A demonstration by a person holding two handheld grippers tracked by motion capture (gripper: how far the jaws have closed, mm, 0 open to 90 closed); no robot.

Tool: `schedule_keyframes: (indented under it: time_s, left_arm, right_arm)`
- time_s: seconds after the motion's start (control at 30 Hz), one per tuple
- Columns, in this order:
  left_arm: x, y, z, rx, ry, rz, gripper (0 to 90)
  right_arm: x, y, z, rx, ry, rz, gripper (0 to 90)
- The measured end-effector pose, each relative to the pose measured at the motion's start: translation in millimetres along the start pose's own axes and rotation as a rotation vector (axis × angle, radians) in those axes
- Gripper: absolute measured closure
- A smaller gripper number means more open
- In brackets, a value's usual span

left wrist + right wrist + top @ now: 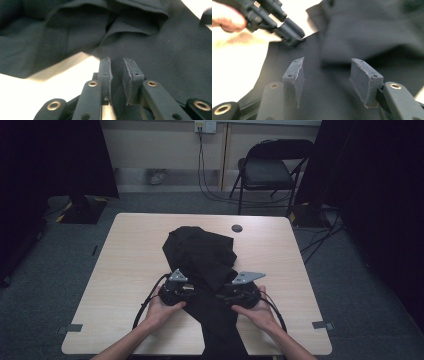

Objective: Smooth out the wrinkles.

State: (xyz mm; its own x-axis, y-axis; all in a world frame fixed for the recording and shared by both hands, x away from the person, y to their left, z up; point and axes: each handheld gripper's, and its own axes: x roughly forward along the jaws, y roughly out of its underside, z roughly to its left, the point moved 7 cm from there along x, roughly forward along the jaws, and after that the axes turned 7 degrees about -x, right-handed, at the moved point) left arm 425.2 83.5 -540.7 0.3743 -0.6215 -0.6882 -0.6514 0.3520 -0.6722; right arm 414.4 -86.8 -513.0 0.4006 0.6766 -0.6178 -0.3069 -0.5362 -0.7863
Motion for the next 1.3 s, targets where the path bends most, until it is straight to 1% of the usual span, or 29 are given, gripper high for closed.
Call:
schedule_keyframes:
  time_s: [0.1,0.13,0.17,0.2,0.23,0.27,0.33,0.37,0.47,0.53,0.57,0.63,0.67,0.7,0.73,0.77,0.8,0.83,0.87,0.93,0.97,1.0,1.03,1.07,1.13,1.2,1.23,1.27,1.3]
  left_arm:
    - [1.5,-1.2,-2.9,-0.014,0.003,-0.01,66.1]
    - [1.5,-0.9,-4.2,-0.012,0.01,-0.008,65.3]
    - [1.3,-0.9,-5.6,-0.012,0.018,-0.008,64.9]
    - [1.1,-1.6,-6.6,-0.011,0.022,-0.015,64.8]
    - [-0.4,-2.9,-7.1,-0.012,0.022,-0.022,64.9]
    - [-2.4,-5.0,-6.6,-0.009,0.02,-0.035,64.9]
    - [-9.1,-9.6,-4.3,-0.009,0.024,-0.066,64.9]
    - [-13.5,-12.3,-2.0,-0.016,0.017,-0.088,64.9]
    - [-23.8,-17.0,4.6,-0.049,0.005,-0.131,64.9]
    - [-27.5,-17.6,10.2,-0.052,-0.011,-0.136,64.4]
    - [-27.5,-16.4,13.0,-0.054,-0.022,-0.129,64.1]
    - [-24.1,-13.5,16.0,-0.065,-0.031,-0.117,63.5]
    - [-21.8,-12.2,16.5,-0.061,-0.036,-0.108,63.4]
    - [-19.9,-11.2,15.9,-0.062,-0.035,-0.099,62.9]
    - [-17.7,-10.7,14.6,-0.064,-0.032,-0.097,62.0]
    - [-16.0,-9.9,13.2,-0.056,-0.032,-0.087,61.4]
    - [-14.2,-9.2,11.2,-0.048,-0.029,-0.079,61.4]
    - [-12.5,-8.8,9.1,-0.045,-0.028,-0.075,61.2]
    - [-11.4,-8.6,6.9,-0.038,-0.025,-0.071,61.0]
    - [-9.5,-8.5,3.1,-0.026,-0.021,-0.065,61.0]
    - [-8.3,-8.1,1.7,-0.019,-0.019,-0.063,61.0]
    - [-7.1,-7.4,0.8,-0.018,-0.021,-0.058,60.7]
    - [-6.0,-5.9,0.9,-0.022,-0.034,-0.046,60.2]
    - [-5.0,-4.6,1.6,-0.028,-0.045,-0.036,59.7]
    - [-3.3,-3.1,2.6,-0.018,-0.038,-0.023,60.5]
    - [-1.7,-2.4,1.9,-0.019,-0.021,-0.021,64.5]
    - [-1.7,-2.5,1.4,-0.023,-0.013,-0.021,68.7]
    - [-2.0,-3.2,0.4,-0.034,-0.001,-0.028,70.7]
    - [-3.0,-4.2,-0.3,-0.033,0.009,-0.033,73.5]
  right_arm:
    - [18.8,6.5,8.0,-0.021,-0.029,0.049,40.5]
    - [23.6,8.4,9.8,-0.031,-0.028,0.062,39.8]
    - [27.8,10.6,11.1,-0.048,-0.018,0.079,42.4]
    - [31.7,13.5,12.6,-0.07,-0.007,0.102,46.8]
    - [33.0,13.4,14.0,-0.103,0.011,0.091,56.1]
    - [32.5,12.2,15.0,-0.1,0.004,0.091,74.1]
    - [30.5,9.8,13.1,-0.096,0.018,0.076,87.5]
    - [28.5,7.8,11.7,-0.09,0.018,0.061,89.3]
    - [15.7,-4.5,5.6,-0.048,0.008,-0.016,89.3]
    - [5.1,-13.0,-2.7,-0.02,0.028,-0.063,89.5]
    - [0.5,-16.4,-7.8,-0.012,0.042,-0.079,89.4]
    - [-7.2,-22.8,-16.4,0.034,0.028,-0.132,89.3]
    - [-9.0,-24.2,-17.9,0.04,0.023,-0.139,88.8]
    - [-10.8,-25.5,-19.4,0.039,0.023,-0.146,86.9]
    - [-11.9,-26.2,-20.2,0.046,0.022,-0.152,82.2]
    - [-12.2,-25.9,-19.9,0.052,0.018,-0.15,83.8]
    - [-12.0,-24.5,-19.2,0.037,0.023,-0.137,90.0]
    - [-11.8,-23.0,-19.6,0.022,0.051,-0.125,90.0]
    - [-11.6,-21.9,-20.8,0.024,0.059,-0.119,90.0]
    - [-12.4,-20.1,-29.1,0.018,0.129,-0.103,90.0]
    - [-11.9,-18.8,-33.5,0.024,0.128,-0.094,90.0]
    - [-11.6,-17.0,-36.7,0.034,0.121,-0.091,90.0]
    - [-10.4,-14.9,-35.6,0.041,0.08,-0.09,90.0]
    - [-8.2,-12.4,-30.0,0.038,0.023,-0.083,86.5]
    - [-1.7,-6.0,-18.7,0.004,0.008,-0.051,67.2]
    - [7.4,-0.5,-8.8,-0.014,-0.021,-0.016,57.7]
    - [11.5,1.1,-5.8,-0.024,-0.03,0.0,57.4]
    - [15.0,2.2,-4.7,-0.035,-0.022,0.016,58.1]
    - [18.2,3.4,-4.6,-0.044,-0.008,0.033,65.2]
